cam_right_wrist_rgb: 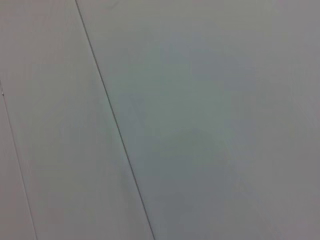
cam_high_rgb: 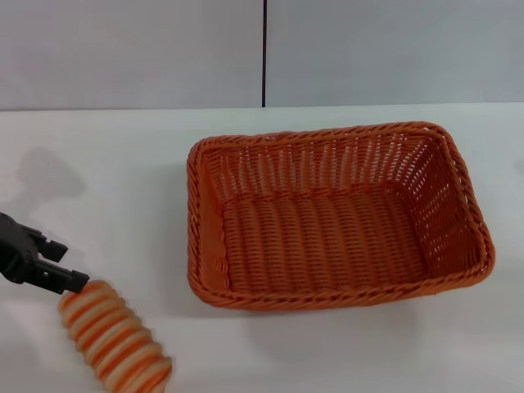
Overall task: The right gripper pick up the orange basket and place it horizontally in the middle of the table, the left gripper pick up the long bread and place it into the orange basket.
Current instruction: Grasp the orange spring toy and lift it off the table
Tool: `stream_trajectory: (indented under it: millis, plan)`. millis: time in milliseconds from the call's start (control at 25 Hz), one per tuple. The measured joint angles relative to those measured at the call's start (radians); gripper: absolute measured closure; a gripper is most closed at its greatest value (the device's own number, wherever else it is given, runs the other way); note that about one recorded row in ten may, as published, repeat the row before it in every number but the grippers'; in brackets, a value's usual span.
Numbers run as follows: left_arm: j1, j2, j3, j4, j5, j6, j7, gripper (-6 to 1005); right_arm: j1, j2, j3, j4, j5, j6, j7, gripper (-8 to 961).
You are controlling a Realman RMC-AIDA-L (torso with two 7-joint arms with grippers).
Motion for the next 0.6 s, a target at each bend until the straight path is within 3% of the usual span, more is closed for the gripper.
stream_trajectory:
  millis: [80, 280, 600]
  plan:
    - [0.011, -0.019, 0.005, -0.006, 0.01, -0.035, 0.022, 281, -0.001, -0.001, -0.001, 0.014, 0.0, -0.009, -0.005, 422]
    - [0.018, -0.04, 0.036, -0.023, 0.031, -0.078, 0.043, 283, -0.004, -0.002, 0.006, 0.024, -0.001, -0.029, -0.012, 423]
    - [0.014, -0.033, 0.075, -0.045, 0.041, -0.083, 0.035, 286, -0.013, -0.002, 0.021, 0.035, -0.001, -0.04, -0.011, 423]
